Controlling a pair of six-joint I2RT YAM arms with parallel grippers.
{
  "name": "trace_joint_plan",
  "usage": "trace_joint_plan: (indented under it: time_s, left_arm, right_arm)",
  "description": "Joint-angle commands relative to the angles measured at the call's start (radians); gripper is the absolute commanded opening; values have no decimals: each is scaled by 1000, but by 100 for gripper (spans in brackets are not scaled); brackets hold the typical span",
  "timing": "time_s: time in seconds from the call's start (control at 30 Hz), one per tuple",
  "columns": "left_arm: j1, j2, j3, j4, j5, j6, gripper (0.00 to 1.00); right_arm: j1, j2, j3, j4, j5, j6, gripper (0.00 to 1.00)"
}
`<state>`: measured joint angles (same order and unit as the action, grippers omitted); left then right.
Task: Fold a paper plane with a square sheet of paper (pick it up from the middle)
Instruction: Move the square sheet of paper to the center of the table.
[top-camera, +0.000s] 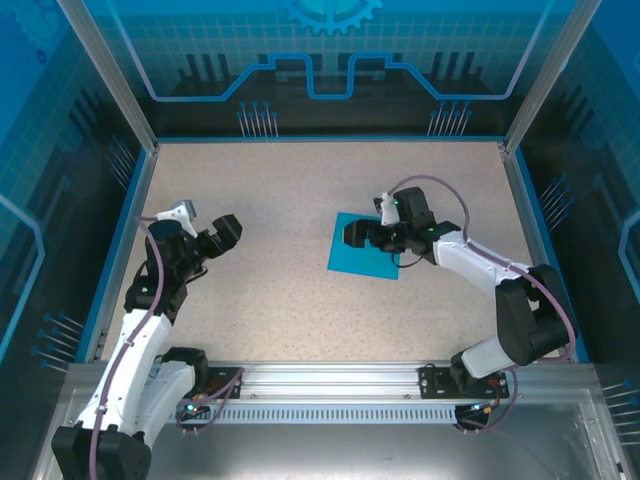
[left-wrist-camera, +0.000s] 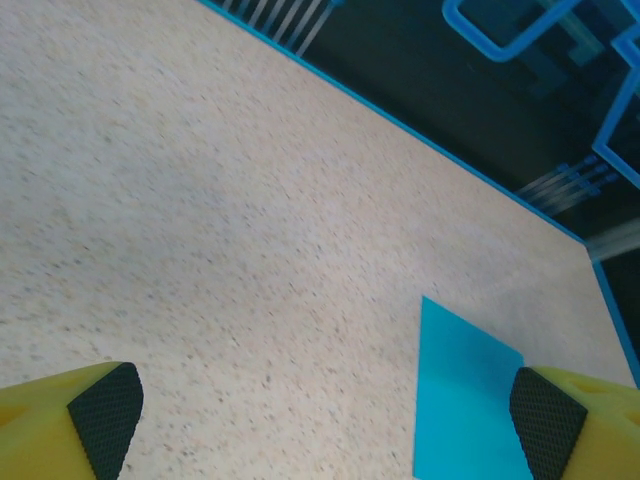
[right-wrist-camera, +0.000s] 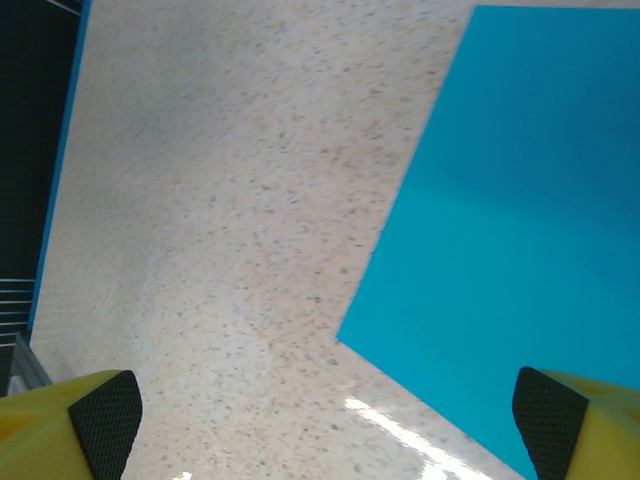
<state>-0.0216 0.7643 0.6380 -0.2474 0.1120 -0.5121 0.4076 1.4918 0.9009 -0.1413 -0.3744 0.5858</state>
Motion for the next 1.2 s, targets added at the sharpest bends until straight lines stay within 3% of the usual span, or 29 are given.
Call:
trace_joint_plan:
  time_s: [0.0,0.17,0.4,0.5,0.6,0.93,1.17]
  left_arm:
    - [9,-1,-25,12,107,-25,99]
    - [8,-1,-39,41,107,-92,98]
    - [9,7,-42,28,107,-95,99]
    - [8,20,-55,36,142,-77,98]
    - [8,43,-46,17,153,-74,98]
    - [8,12,-120,100,126,-187,99]
    - [8,-26,-142,86,133,-129,99]
  right_arm:
    - [48,32,17,22,39,53,99]
    - [153,176,170,-135,188,45,99]
    - [200,337,274,-162,190,95,99]
    - [209,386,287,-102,121,104,99]
    - [219,432,321,-146,155,118,98]
    - [295,395,172,-151,198,108,99]
    - [341,279,57,-139,209,87,100]
